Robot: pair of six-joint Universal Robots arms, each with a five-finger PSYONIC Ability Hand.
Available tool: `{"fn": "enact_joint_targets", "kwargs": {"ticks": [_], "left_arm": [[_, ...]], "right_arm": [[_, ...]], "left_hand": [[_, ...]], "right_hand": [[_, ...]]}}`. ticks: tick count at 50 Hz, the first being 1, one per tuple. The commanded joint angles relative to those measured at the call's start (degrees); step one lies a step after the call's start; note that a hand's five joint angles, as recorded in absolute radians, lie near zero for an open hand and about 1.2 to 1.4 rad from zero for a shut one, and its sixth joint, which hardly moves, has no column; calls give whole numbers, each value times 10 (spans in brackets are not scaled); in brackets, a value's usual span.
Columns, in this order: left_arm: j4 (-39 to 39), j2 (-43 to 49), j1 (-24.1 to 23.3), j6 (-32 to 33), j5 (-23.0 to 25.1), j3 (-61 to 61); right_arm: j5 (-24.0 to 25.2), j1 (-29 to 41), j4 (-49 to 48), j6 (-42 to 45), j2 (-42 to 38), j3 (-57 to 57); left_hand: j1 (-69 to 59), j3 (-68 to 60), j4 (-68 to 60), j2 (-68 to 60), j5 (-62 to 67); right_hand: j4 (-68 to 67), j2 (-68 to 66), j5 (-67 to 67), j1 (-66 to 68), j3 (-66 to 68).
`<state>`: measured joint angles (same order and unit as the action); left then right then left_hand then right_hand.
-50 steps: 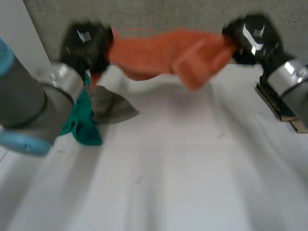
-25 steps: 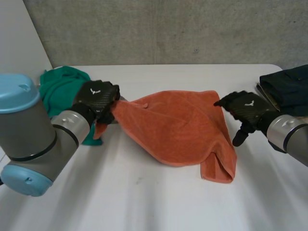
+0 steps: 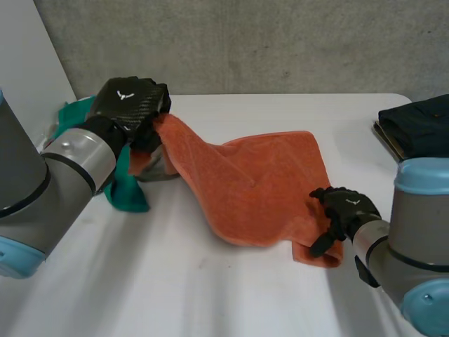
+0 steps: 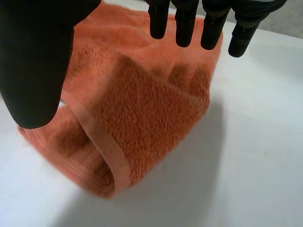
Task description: Fold the laundry.
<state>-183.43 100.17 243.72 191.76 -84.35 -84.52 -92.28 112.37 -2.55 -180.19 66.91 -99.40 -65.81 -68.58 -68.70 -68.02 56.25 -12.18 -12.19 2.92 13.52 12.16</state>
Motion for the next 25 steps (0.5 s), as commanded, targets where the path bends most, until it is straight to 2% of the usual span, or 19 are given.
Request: {"fn": "enact_joint_targets", "kwargs": {"ticks": [1,2,6,8,11,13,15,16,19,21,25], "left_arm": [[25,-23,11,-27,2,10],[26,-28,12,-29,2,9],[40,-45,21,-32,2,-2],[62,-58,29,-29,3,-10],[96,-69,44,-20,9,-20],[135,-76,61,-4,20,-27],[169,-78,68,12,31,-29],[203,-76,74,32,44,-32],[247,-67,78,64,60,-34],[281,-46,81,95,71,-29],[288,21,75,131,71,0]], "right_arm": [[-51,0,-66,70,-27,1],[-58,-2,-80,79,-21,-2],[-63,-12,-129,140,44,-18],[-35,-26,-131,191,106,-31],[5,-49,-115,248,154,-26],[46,-70,-58,310,187,-11],[65,-83,-6,351,201,7],[77,-99,56,382,211,30],[95,-123,150,413,212,57],[112,-141,225,432,190,78],[136,-131,251,467,126,118]], "left_hand": [[-142,-114,-113,-120,138],[-142,-114,-113,-120,138],[-142,-114,-113,-120,138],[-142,-114,-113,-120,138],[-142,-114,-113,-120,138],[-142,-114,-113,-120,138],[-142,-114,-113,-120,138],[-142,-114,-113,-120,138],[-142,-114,-113,-120,138],[-142,-114,-113,-120,138],[-142,-114,-113,-120,138]], "right_hand": [[-634,-634,626,621,634],[-678,-678,670,664,678],[-678,-678,671,665,678],[-678,-678,671,665,678],[-678,-678,671,665,678],[-678,-678,671,665,678],[-678,-678,671,665,678],[-678,-678,671,665,678],[-678,-678,671,665,678],[-678,-678,671,665,678],[-678,-678,671,665,678]]}}
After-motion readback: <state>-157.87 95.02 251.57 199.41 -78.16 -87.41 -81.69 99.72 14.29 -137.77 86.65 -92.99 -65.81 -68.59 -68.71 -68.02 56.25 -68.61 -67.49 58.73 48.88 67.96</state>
